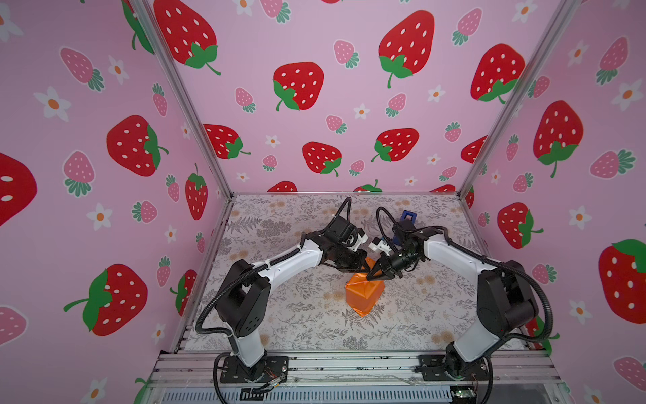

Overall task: Wrap a gift box in wrapping paper
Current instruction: Stick the wrapping paper to the gift box.

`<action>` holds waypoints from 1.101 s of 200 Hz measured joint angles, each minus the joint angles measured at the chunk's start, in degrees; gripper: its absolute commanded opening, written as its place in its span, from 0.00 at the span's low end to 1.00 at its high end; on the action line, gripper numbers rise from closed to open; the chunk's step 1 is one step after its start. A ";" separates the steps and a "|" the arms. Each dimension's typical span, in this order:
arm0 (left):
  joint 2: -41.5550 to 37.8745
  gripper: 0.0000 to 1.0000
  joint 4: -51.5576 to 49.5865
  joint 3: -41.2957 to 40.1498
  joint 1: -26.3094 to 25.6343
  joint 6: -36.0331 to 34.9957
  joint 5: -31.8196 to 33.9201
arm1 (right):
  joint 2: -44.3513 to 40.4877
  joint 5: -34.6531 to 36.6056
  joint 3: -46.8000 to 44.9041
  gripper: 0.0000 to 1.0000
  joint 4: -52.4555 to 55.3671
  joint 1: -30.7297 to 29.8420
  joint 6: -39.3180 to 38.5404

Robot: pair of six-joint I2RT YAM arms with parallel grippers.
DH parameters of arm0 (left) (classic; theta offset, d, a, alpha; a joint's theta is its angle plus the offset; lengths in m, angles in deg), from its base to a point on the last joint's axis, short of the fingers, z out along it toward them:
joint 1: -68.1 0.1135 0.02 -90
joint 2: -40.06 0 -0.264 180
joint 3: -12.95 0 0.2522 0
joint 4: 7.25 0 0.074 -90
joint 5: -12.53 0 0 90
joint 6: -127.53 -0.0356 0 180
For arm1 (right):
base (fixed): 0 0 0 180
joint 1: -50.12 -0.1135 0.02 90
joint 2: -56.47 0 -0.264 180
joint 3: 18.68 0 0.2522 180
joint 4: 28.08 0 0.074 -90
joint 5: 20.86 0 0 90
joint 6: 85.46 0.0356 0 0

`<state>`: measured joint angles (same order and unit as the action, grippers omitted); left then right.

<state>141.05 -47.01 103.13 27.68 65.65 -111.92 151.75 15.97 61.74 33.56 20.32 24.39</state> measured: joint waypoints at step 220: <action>1.33 0.00 -4.48 2.82 -0.48 -4.15 2.45 | -9.66 4.44 -4.04 0.00 -12.13 -2.40 19.08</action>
<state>142.38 -51.49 105.95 27.20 61.50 -109.47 142.09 20.41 57.69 21.43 17.92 43.47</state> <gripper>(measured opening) 0.041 0.046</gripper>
